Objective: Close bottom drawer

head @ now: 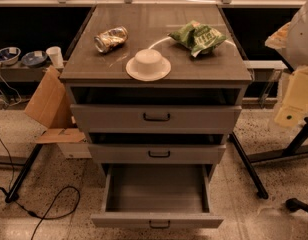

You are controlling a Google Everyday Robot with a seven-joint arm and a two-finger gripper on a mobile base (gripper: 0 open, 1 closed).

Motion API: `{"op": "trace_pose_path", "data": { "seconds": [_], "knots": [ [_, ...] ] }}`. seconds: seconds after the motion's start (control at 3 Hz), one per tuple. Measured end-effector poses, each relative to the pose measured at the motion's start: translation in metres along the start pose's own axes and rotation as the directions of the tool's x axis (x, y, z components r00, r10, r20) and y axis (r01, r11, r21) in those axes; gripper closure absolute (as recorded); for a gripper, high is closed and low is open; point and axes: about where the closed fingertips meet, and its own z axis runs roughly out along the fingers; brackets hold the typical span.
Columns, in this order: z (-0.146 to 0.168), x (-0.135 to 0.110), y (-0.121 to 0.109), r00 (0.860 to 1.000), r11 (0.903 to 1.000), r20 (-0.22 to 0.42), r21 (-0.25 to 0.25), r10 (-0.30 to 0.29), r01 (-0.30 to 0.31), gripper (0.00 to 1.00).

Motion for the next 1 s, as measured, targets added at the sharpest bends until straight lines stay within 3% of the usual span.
{"op": "trace_pose_path", "data": {
  "seconds": [0.67,1.0],
  "knots": [
    [0.008,0.002,0.000,1.000,0.9999,0.015,0.005,0.009,-0.009,0.00],
    [0.038,0.007,0.011,0.998,0.9997,0.061,-0.018,0.020,-0.019,0.00]
  ]
}}
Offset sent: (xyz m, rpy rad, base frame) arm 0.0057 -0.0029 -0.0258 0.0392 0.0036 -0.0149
